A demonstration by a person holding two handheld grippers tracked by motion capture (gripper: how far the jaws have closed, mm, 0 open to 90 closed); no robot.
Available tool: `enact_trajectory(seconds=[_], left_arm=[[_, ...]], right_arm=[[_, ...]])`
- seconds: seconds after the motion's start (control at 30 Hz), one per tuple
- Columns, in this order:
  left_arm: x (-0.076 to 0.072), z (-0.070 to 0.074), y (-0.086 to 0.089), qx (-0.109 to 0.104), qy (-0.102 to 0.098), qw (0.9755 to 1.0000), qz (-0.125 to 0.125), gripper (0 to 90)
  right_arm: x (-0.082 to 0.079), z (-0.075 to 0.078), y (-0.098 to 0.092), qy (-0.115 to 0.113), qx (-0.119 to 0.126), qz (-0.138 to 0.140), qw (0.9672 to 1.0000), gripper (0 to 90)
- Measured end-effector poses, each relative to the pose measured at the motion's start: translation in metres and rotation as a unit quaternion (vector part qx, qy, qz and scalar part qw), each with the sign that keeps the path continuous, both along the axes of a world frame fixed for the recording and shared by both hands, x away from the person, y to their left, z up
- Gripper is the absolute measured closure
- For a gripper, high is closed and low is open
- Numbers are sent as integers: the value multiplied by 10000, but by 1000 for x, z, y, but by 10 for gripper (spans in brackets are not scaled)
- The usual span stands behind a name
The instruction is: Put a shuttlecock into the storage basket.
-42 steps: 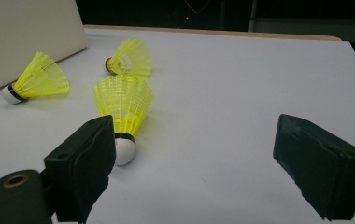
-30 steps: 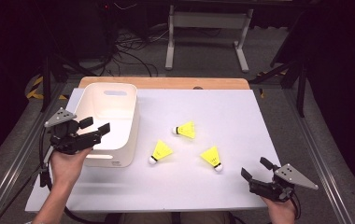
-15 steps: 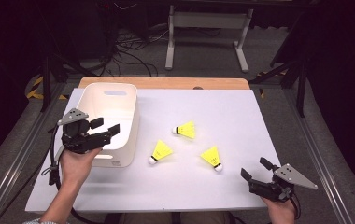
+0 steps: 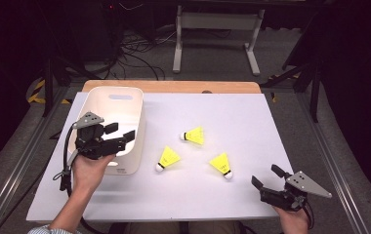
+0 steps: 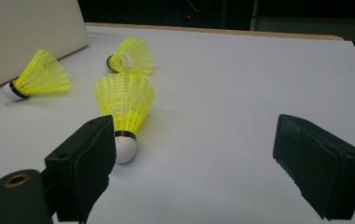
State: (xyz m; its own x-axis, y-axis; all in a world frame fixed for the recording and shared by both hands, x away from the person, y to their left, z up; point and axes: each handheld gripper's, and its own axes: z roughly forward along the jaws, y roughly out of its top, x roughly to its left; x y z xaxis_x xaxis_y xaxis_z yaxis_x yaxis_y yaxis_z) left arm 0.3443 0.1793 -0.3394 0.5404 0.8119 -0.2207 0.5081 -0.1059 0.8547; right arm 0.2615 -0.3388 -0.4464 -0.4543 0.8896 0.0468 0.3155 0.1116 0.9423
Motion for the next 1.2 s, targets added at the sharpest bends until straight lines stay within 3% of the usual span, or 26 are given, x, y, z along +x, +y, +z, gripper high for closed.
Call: enact_trajectory(seconds=[0.83, 1.2], left_arm=[[6, 3, -35, 153, 92, 9991, -388, 311], [10, 4, -57, 309, 264, 9974, -595, 311]], right_arm=[[0, 0, 0, -1, 11, 11, 10000, 141], [0, 0, 0, -2, 31, 26, 10000, 141]])
